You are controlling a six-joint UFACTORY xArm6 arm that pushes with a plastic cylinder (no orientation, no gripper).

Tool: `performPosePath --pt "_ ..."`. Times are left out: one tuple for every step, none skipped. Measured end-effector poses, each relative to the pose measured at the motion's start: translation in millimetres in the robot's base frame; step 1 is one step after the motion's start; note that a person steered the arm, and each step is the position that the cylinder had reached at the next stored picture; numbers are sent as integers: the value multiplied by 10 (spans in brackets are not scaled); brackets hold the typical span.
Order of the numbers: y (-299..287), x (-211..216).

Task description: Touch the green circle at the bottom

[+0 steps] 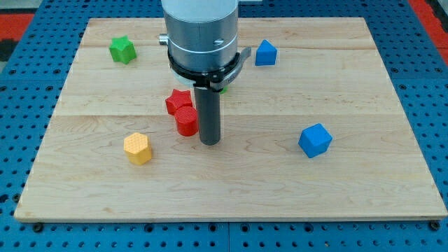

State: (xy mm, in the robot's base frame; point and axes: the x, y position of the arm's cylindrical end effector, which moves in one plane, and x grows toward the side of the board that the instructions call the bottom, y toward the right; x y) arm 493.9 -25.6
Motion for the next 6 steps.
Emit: performPosePath --pt "0 12" --pt "246 -356" --pt "59 -881" --pt "12 -921" --pt "12 -934" --pt "15 -936"
